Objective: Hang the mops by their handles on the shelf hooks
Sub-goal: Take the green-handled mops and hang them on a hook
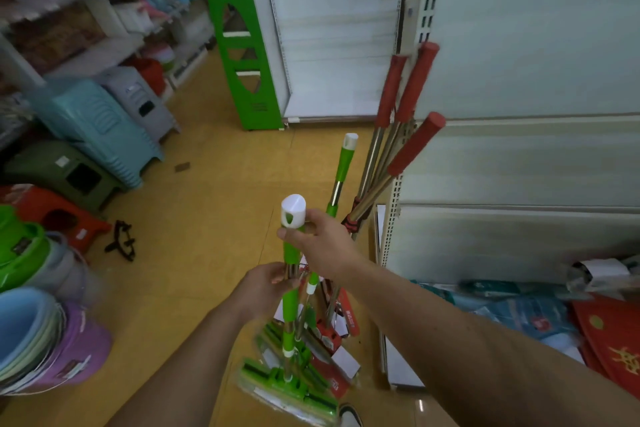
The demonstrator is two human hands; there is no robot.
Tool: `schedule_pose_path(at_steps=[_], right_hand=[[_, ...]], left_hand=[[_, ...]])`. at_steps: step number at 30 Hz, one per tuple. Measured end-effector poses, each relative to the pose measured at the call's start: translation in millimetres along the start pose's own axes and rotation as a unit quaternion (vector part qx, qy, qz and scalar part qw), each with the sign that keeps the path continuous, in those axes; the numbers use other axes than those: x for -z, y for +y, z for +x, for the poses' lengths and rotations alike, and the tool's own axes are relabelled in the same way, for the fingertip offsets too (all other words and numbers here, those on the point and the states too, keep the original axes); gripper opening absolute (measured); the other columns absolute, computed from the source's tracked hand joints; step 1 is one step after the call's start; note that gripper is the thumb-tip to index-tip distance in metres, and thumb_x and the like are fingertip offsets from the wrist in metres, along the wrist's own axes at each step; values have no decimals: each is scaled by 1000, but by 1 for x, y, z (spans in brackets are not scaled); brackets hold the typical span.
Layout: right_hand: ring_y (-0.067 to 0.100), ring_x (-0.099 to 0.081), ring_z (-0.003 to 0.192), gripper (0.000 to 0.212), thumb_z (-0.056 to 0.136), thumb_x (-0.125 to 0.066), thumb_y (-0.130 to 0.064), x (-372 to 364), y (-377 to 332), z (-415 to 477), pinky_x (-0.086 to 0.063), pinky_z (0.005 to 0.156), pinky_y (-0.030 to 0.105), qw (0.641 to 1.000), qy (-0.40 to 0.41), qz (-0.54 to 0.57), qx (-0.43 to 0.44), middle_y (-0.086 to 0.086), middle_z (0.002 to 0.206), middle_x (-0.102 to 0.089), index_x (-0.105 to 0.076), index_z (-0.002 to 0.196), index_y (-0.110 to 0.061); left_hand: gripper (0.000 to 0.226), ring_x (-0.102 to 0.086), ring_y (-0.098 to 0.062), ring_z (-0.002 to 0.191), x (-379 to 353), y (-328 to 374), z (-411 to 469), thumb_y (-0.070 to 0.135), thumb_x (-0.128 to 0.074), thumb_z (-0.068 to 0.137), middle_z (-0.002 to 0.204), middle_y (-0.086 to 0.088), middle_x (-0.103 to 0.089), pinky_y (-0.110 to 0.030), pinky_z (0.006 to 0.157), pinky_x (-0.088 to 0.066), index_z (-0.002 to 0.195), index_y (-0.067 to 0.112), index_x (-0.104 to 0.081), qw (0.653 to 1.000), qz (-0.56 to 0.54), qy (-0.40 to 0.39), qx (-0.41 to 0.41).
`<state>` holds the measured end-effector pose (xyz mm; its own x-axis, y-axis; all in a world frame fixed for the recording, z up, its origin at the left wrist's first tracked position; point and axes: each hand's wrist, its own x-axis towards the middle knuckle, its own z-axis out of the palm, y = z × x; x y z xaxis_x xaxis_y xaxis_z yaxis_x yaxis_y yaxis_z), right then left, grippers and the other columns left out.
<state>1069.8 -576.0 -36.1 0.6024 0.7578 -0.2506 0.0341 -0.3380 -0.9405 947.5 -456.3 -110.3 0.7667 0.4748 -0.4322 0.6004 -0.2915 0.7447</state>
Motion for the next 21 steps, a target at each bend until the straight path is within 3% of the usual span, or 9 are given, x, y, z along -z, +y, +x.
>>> schedule_pose_path(at_steps=[3,6,12,18,21], right_hand=[[21,-63,116,58,95,-70,-50,25,-10,-36,-52,91,38,1000,-4,-1,26,0,131,-65,-56,143,-22],[25,-65,116,55,97,-68,-49,50,-18,-70,-53,100,46,998,-1,5,55,3,126,-67,-56,142,-21],[24,-69,107,52,93,-68,-52,107,-38,-121,-55,99,49,990,65,-30,122,2,115,-72,-63,135,-22],[22,-71,104,63,84,-69,-65,167,-55,-170,-58,96,50,983,98,-23,155,-6,112,-70,-61,132,-25],[22,-71,104,56,83,-71,-66,195,-61,-189,-59,94,49,980,118,-13,161,-10,107,-69,-60,123,-28]], left_hand=[[13,-57,-15,120,-17,29,-31,27,-65,100,125,5,-67,-33,99,-41,97,40,-64,1000,11,19,-17],[13,-55,-23,133,-34,57,-60,32,-66,99,142,-3,-62,-39,103,-42,112,32,-66,999,25,31,-30],[15,-59,-19,110,-72,126,-105,34,-65,100,114,8,-62,-35,93,-42,113,30,-62,994,60,52,-72],[25,-66,-13,102,-112,184,-136,36,-65,99,118,3,-71,-34,85,-49,118,20,-70,988,64,76,-116],[29,-69,-21,109,-131,212,-145,39,-66,97,117,-3,-75,-45,91,-52,118,20,-74,986,61,84,-133]])
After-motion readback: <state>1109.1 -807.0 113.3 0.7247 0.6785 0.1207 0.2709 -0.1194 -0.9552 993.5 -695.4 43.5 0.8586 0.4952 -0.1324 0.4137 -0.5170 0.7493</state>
